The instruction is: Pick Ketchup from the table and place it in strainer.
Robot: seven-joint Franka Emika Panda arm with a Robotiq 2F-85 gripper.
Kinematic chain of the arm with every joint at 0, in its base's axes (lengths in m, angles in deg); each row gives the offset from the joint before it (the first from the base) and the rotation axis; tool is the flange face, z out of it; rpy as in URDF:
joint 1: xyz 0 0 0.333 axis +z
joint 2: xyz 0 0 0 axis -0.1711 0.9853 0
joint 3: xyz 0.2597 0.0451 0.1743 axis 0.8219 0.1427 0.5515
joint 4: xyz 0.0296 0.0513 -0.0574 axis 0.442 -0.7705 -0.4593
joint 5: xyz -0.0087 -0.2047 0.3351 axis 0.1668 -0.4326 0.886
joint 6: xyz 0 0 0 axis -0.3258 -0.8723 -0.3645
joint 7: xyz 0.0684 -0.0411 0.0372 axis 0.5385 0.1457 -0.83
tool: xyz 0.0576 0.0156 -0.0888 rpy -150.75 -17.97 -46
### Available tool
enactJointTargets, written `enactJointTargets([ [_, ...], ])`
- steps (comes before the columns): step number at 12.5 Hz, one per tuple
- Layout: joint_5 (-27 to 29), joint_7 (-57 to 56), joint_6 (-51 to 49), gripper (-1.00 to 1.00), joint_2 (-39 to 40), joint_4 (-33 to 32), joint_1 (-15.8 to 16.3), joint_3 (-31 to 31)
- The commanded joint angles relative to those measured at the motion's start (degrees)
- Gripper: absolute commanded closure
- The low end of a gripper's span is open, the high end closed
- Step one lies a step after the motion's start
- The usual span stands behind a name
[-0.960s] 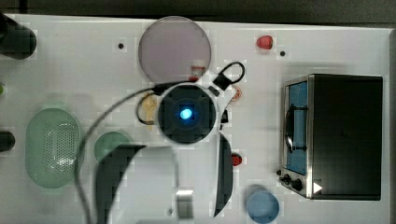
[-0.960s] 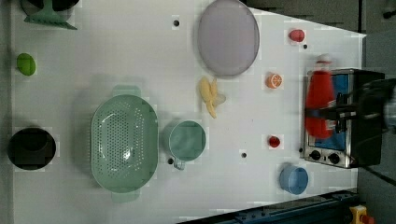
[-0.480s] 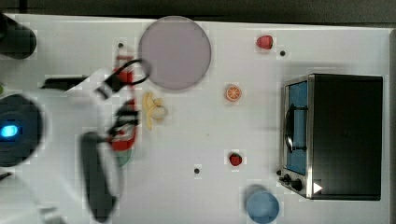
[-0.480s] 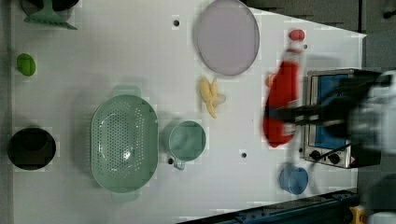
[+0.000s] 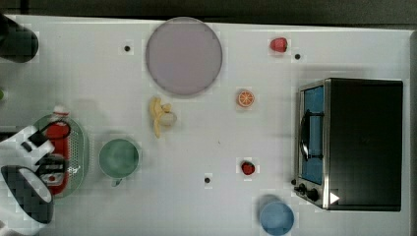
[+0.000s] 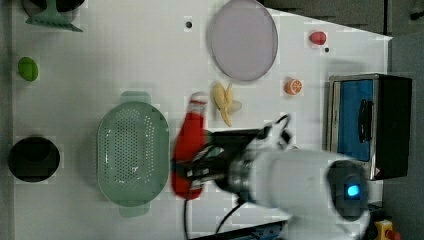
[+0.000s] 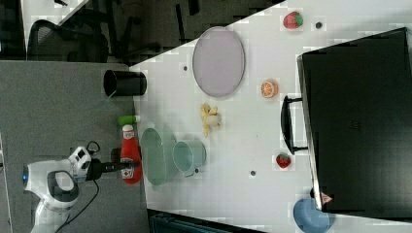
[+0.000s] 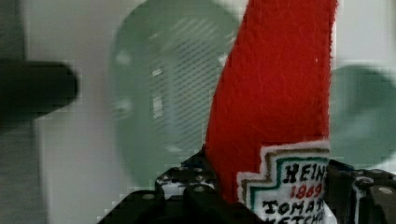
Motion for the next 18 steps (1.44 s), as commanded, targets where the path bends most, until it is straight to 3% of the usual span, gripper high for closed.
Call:
enactJointTargets([
  [1, -0.23, 14.35, 6.04, -0.52, 5.06, 0.95, 1.12, 0.09],
  [3, -1.09, 14.72, 9.93, -0.96, 9.68, 1.01, 1.90, 0.03],
  [4, -1.09, 14.74, 11.13, -1.00, 10.38, 1.11, 1.74, -0.01],
  [7, -0.91, 18.61, 6.69, -1.00, 5.88, 1.10, 0.47, -0.05],
  [11, -0.84, 16.06, -10.01, -1.00, -7.98, 2.75, -6.44, -3.04],
  [15, -0.83, 10.42, -23.35, -1.00, -18.29, 5.50, -12.59, -14.86],
  [18, -0.85, 10.42, -24.10, -1.00, -21.59, 5.62, -13.49, -25.34],
])
